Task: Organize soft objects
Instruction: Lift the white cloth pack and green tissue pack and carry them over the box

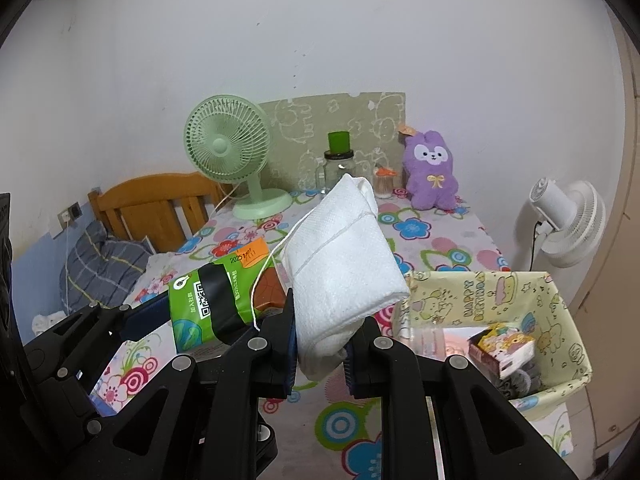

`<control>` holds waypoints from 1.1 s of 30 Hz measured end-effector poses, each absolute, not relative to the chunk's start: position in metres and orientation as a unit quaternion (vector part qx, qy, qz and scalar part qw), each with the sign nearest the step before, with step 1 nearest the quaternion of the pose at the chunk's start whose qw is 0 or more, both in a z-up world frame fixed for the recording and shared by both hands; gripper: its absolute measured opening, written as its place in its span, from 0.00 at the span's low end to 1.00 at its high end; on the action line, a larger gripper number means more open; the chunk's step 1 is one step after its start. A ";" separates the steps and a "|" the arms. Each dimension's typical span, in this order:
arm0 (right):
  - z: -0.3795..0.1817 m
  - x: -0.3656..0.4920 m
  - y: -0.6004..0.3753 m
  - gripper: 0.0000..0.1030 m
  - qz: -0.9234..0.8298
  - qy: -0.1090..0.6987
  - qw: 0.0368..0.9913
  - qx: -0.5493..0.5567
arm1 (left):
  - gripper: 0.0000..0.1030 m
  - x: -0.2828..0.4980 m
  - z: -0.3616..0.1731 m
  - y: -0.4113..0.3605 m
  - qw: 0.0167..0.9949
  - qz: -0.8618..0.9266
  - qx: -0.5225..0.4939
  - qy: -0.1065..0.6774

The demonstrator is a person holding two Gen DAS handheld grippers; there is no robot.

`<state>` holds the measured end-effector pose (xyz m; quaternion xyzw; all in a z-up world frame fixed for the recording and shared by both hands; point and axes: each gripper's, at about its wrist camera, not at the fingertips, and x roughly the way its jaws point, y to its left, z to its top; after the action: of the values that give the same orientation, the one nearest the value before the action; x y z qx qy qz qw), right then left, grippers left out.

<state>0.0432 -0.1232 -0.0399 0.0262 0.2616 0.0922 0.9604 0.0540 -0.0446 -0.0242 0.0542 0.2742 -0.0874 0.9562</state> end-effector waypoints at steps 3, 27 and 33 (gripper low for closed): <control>-0.039 0.043 -0.130 0.21 0.088 0.260 0.961 0.028 | 0.61 0.055 -0.023 -0.051 0.956 -0.091 0.055 0.272; -0.036 0.052 -0.194 0.21 0.044 0.254 0.965 0.038 | 0.61 0.067 -0.020 -0.109 0.952 -0.134 0.065 0.268; -0.039 0.054 -0.210 0.21 0.030 0.255 0.965 0.042 | 0.61 0.072 -0.022 -0.126 0.949 -0.148 0.069 0.268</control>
<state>0.0545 -0.2097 -0.0386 0.0420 0.2553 0.0300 0.9655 0.0722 -0.1261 -0.0221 0.0686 0.2684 -0.1483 0.9493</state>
